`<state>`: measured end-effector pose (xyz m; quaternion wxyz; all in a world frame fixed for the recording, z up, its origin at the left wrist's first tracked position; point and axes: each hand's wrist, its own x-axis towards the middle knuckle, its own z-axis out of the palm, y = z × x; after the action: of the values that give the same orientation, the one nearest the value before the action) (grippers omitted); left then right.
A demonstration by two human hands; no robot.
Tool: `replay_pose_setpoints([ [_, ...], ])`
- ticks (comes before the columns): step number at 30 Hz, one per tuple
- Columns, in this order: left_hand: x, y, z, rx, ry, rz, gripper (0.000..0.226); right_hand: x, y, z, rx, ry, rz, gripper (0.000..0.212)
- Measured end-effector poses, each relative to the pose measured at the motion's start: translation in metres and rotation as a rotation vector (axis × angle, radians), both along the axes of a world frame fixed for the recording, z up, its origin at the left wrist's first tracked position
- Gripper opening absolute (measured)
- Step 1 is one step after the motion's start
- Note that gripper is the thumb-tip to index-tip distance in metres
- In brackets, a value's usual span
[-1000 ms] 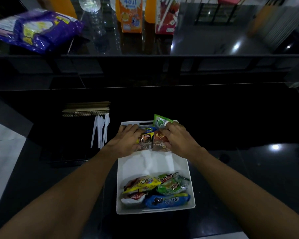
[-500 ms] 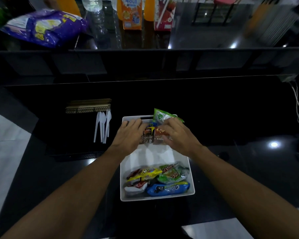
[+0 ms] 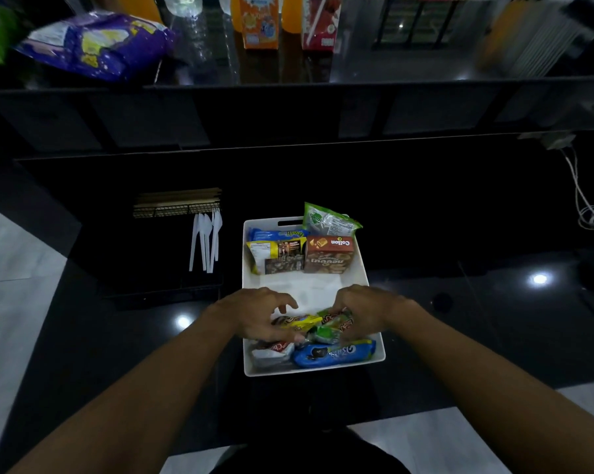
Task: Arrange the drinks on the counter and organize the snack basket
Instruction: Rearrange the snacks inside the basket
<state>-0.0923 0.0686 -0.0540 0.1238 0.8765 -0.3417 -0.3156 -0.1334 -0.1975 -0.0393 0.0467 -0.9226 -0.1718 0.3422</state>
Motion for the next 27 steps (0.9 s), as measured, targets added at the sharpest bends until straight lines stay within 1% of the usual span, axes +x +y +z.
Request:
replay_pose_setpoints([
  [3,-0.002,0.002,-0.005,0.031,0.075,-0.006,0.086,-0.004,0.0,-0.009,0.012,-0.03,-0.003,0.063],
  [5,-0.001,0.003,-0.006,0.007,0.131,0.026,0.077,-0.006,0.0,-0.012,0.047,-0.041,-0.028,0.056],
  [7,0.001,0.004,-0.004,-0.025,0.154,0.073,0.064,-0.005,0.001,-0.015,0.087,-0.076,-0.058,0.048],
  [9,0.004,0.005,-0.004,-0.031,0.116,0.102,0.048,-0.005,0.001,-0.018,0.106,-0.139,-0.074,0.039],
  [11,0.005,0.006,-0.006,-0.019,0.036,0.123,0.037,-0.006,0.0,-0.023,0.111,-0.205,-0.064,0.037],
  [13,0.007,0.005,-0.009,-0.018,-0.05,0.148,0.038,-0.008,-0.001,-0.031,0.136,-0.264,-0.042,0.041],
  [14,0.008,0.005,-0.01,-0.027,-0.082,0.15,0.04,-0.011,-0.002,-0.034,0.147,-0.27,-0.041,0.046],
  [17,0.01,0.005,-0.014,-0.047,-0.125,0.161,0.043,-0.015,-0.008,-0.039,0.145,-0.248,-0.029,0.071],
  [18,0.012,0.004,-0.014,-0.049,-0.134,0.172,0.044,-0.015,-0.009,-0.039,0.156,-0.264,-0.026,0.072],
  [21,0.017,0.001,-0.013,-0.063,-0.191,0.169,0.042,-0.009,-0.005,-0.038,0.177,-0.42,-0.006,0.062],
  [23,0.021,-0.002,-0.011,-0.082,-0.253,0.162,0.04,-0.002,0.0,-0.037,0.112,-0.522,0.005,0.06],
  [25,0.027,-0.004,-0.008,-0.076,-0.329,0.151,0.041,0.006,0.005,-0.038,0.051,-0.568,-0.012,0.06],
  [27,0.033,-0.006,-0.007,-0.06,-0.4,0.127,0.047,0.012,0.009,-0.038,0.03,-0.606,-0.031,0.055],
])
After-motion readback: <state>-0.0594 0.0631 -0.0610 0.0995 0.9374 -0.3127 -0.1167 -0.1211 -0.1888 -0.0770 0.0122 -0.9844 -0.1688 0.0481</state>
